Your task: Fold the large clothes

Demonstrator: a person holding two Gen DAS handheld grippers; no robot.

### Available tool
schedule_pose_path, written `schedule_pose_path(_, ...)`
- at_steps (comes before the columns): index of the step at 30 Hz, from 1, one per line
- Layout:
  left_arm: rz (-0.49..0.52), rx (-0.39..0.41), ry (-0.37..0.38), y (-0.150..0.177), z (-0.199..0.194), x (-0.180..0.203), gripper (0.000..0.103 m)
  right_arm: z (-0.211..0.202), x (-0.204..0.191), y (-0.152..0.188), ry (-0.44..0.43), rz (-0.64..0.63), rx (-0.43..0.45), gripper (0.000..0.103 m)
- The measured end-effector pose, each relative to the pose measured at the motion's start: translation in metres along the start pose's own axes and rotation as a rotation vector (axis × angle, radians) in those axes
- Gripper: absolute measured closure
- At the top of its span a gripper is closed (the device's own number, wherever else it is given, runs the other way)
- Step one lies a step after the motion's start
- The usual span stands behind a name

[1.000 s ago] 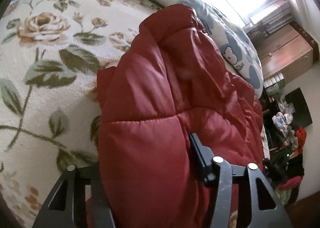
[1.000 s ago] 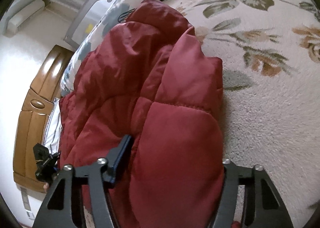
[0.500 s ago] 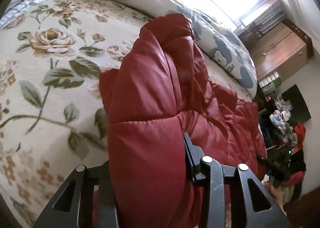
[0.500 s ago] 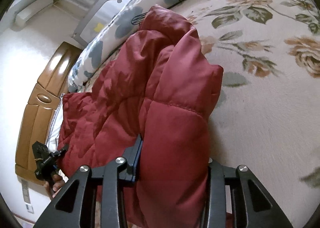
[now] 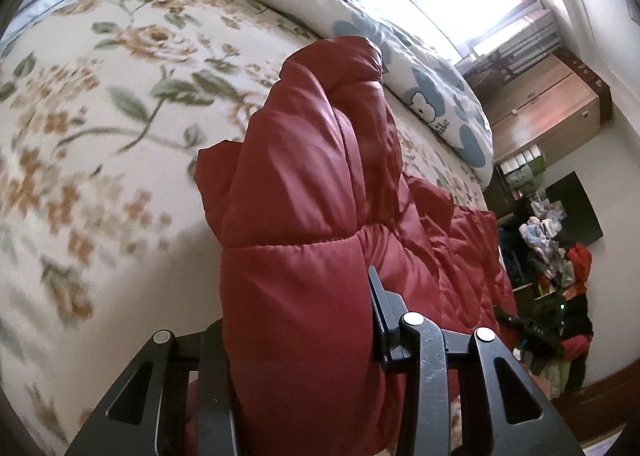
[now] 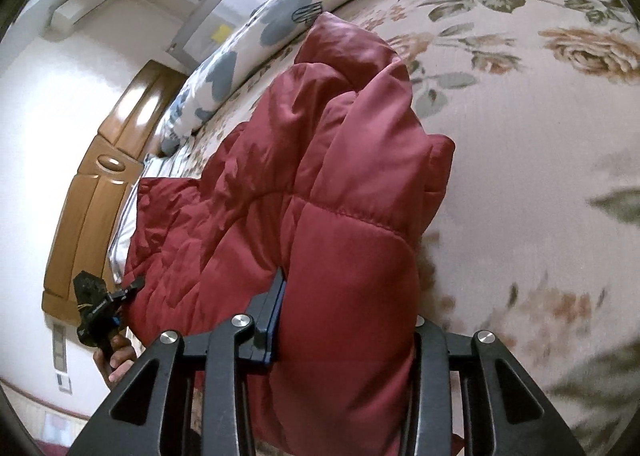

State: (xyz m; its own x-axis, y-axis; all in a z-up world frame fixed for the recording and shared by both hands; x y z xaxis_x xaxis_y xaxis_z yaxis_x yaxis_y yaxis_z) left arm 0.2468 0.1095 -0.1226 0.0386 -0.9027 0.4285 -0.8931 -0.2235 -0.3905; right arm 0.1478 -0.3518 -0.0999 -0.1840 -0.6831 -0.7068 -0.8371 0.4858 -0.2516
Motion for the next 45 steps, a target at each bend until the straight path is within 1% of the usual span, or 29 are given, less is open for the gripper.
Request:
schedule_pose_path(4,-0.012,-0.016,0.003,0.027,-0.02,-0.011,0.067,-0.007,-0.008,0.022,-0.007,0.001,-0.003,0.066)
schedule_pose_path(6,-0.018,-0.023,0.006,0.035,-0.029,-0.016,0.067,-0.01,-0.01,0.032,-0.007,0.003,-0.003,0.066)
schedule_pose_path(13,0.009,-0.03,-0.01,0.052,-0.049,-0.016,0.066,-0.018,-0.01,0.051,-0.018,0.029,0.007,0.066)
schedule_pose_path(19,0.021,-0.033,-0.066,0.062,-0.043,-0.018,0.062,-0.014,0.0,0.054,-0.016,0.059,0.021,0.065)
schedule_pose_path(25,0.036,-0.032,-0.107,0.069,-0.036,-0.014,0.057,-0.007,0.009,0.054,0.01,0.07,0.024,0.06)
schedule_pose_path(29,0.037,-0.033,-0.134,0.071,-0.028,-0.016,0.051,-0.006,0.011,0.059,0.03,0.059,0.029,0.056)
schedule_pose_path(32,0.059,-0.018,-0.171,0.072,-0.027,-0.012,0.047,-0.004,0.011,0.062,0.053,0.041,0.037,0.054)
schedule_pose_path(36,0.113,0.018,-0.267,0.074,-0.029,-0.004,0.037,-0.003,0.012,0.065,0.068,0.036,0.05,0.05)
schedule_pose_path(41,0.125,0.04,-0.329,0.074,-0.032,0.002,0.027,-0.002,0.011,0.067,0.084,0.044,0.066,0.045)
schedule_pose_path(42,0.128,0.045,-0.339,0.074,-0.034,0.003,0.025,-0.002,0.011,0.067,0.087,0.043,0.066,0.042)
schedule_pose_path(45,0.144,0.059,-0.369,0.076,-0.042,0.008,0.024,-0.003,0.01,0.066,0.104,0.04,0.069,0.039)
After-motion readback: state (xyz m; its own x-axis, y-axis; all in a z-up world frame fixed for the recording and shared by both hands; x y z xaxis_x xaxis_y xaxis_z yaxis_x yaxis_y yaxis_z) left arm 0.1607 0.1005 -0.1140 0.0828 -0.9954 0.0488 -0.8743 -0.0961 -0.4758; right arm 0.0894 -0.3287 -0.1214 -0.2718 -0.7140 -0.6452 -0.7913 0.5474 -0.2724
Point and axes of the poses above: each gripper's, at about its wrist camera, not at the fingertips, and z roughly the way its jaws point, x to its right, y to its underside, the point moved 4 cm from there along z, roughly the way its jaws point, and after that the axes turned 13 degrees about -y, right-handed, at the moved point
